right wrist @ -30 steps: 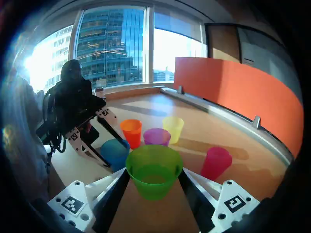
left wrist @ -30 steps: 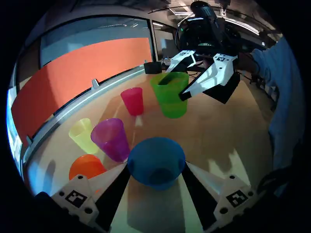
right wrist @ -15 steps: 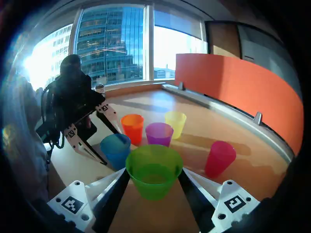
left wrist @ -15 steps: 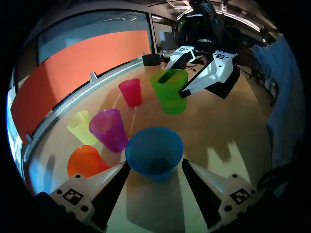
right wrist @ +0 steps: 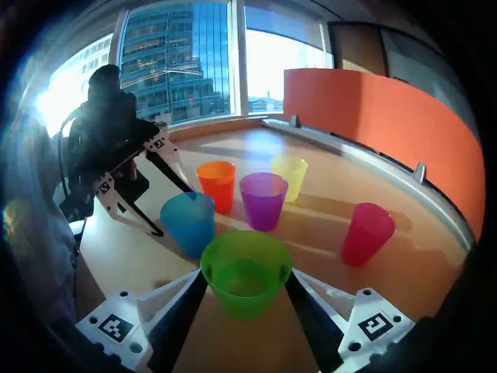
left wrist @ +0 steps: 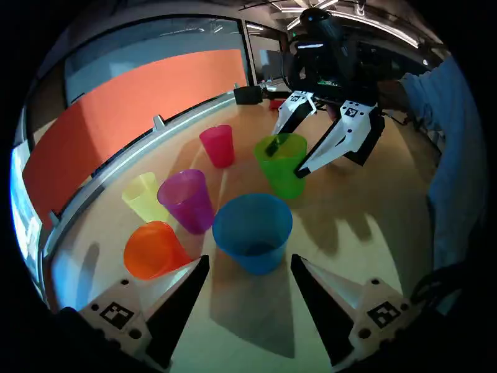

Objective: Pour water

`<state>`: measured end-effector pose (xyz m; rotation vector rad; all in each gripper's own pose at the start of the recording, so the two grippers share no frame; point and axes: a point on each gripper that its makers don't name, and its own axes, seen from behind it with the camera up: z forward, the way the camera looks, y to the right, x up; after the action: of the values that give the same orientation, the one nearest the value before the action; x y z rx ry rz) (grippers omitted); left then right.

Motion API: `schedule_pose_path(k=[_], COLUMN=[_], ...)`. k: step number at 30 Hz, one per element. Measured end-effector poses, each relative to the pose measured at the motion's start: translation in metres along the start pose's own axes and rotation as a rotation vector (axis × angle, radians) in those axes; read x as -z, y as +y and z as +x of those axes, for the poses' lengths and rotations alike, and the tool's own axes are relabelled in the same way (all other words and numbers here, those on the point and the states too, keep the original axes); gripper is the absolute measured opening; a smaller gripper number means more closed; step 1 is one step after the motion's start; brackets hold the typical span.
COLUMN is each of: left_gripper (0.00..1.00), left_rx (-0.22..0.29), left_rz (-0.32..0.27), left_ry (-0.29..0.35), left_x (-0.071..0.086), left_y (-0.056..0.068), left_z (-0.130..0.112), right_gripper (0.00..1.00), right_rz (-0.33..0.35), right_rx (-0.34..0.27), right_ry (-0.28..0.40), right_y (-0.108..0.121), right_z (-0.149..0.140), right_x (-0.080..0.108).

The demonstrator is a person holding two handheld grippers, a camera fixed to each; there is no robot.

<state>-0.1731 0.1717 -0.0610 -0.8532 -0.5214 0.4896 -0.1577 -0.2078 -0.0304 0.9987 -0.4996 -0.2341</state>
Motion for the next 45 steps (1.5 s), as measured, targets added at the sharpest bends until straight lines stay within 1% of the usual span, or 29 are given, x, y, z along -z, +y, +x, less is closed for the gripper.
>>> schedule_pose_path(k=[6, 12, 18, 21, 26, 33, 39, 45], left_gripper=[0.98, 0.98, 0.98, 0.98, 0.98, 0.98, 0.98, 0.98], left_rx=[-0.011, -0.020, -0.018, -0.013, 0.003, 0.026, 0.059, 0.109], left_rz=[0.015, 0.019, 0.018, 0.012, 0.004, 0.002, 0.009, 0.026], left_ry=[0.002, 0.001, -0.003, -0.004, -0.005, -0.013, -0.014, -0.002], left_x=[0.006, 0.007, 0.008, 0.008, 0.008, 0.011, 0.018, 0.027], left_y=[-0.003, -0.003, -0.003, -0.002, -0.002, -0.001, -0.001, -0.002], left_z=[0.001, 0.000, -0.002, -0.001, -0.001, -0.004, -0.009, -0.011], right_gripper=[0.89, 0.89, 0.90, 0.90, 0.92, 1.00, 1.00, 1.00], right_rz=[-0.003, -0.015, -0.018, -0.021, -0.027, -0.050, -0.066, -0.093], right_rx=[-0.015, -0.008, -0.012, -0.005, 0.002, -0.003, -0.004, -0.015], right_ry=[-0.010, -0.021, -0.021, -0.023, -0.021, -0.023, -0.019, -0.013], right_y=[0.001, 0.003, 0.003, 0.003, 0.002, 0.005, 0.005, 0.007], right_z=[-0.004, -0.009, -0.010, -0.012, -0.013, -0.016, -0.018, -0.023], right_x=[-0.004, -0.006, -0.007, -0.007, -0.007, -0.005, 0.006, 0.021])
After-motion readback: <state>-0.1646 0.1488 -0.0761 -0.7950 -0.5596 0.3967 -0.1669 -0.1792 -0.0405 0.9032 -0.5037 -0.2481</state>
